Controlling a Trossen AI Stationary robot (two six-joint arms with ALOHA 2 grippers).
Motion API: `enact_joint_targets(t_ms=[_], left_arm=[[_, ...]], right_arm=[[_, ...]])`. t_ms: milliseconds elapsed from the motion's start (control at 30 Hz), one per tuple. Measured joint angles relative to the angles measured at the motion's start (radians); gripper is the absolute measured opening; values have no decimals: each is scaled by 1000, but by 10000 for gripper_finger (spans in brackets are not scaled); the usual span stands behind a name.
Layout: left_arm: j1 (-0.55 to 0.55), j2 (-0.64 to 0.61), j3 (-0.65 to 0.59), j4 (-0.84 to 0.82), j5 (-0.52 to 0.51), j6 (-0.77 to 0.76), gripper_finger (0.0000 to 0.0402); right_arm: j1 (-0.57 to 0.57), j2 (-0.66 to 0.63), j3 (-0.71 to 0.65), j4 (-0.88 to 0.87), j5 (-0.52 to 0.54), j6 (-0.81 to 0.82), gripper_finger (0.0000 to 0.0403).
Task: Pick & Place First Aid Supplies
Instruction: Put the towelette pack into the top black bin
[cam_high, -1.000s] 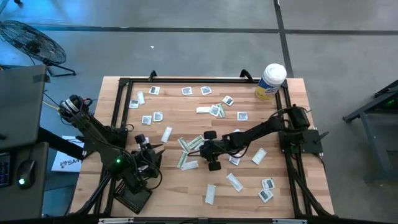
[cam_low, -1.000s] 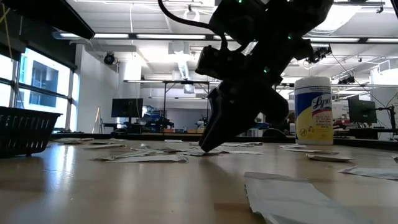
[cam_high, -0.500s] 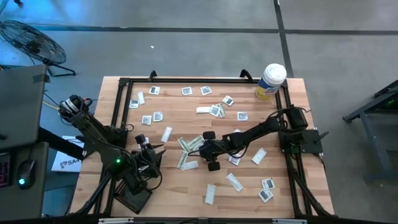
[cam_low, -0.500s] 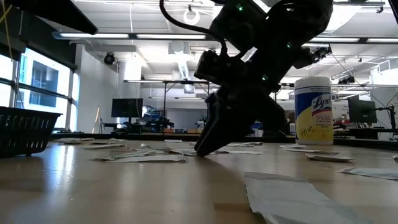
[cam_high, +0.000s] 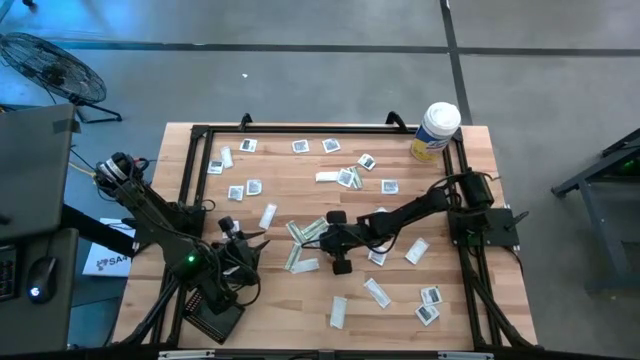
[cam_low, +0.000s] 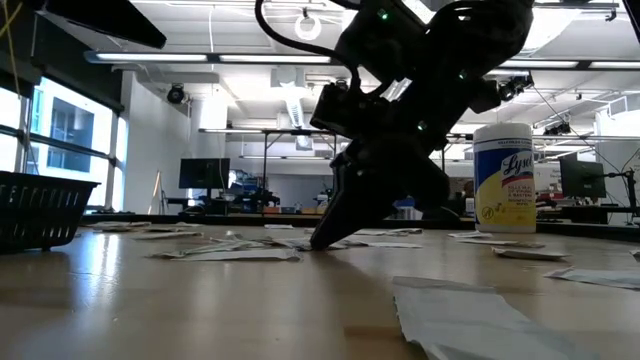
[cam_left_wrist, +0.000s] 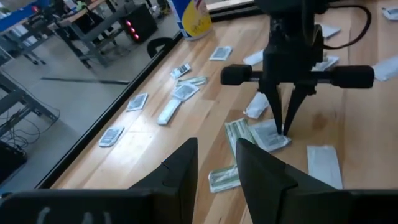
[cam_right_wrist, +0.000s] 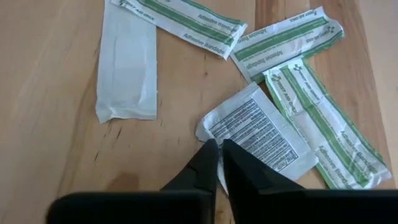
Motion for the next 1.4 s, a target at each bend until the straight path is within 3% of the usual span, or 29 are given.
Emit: enact_joint_targets(t_ms=[300, 600, 767, 967, 1267, 1400], left_arm=[[74, 6, -51, 150, 18, 97, 107], [234, 136, -85, 595, 259, 620, 107], [304, 189, -84, 743, 403, 804, 107], [330, 212, -84, 776, 565, 909, 109], [341, 220, -84, 799, 589, 996, 189], [350, 227, -83, 803, 614, 1004, 199]], right_arm=[[43, -116, -2, 11, -62, 99, 2], [74, -167, -2, 32, -108, 130, 1], [84, -166, -2, 35, -112, 154, 1], [88, -166, -2, 46, -65, 154, 1], [78, -166, -2, 83, -64, 154, 1], [79, -166, -2, 127, -75, 154, 1]])
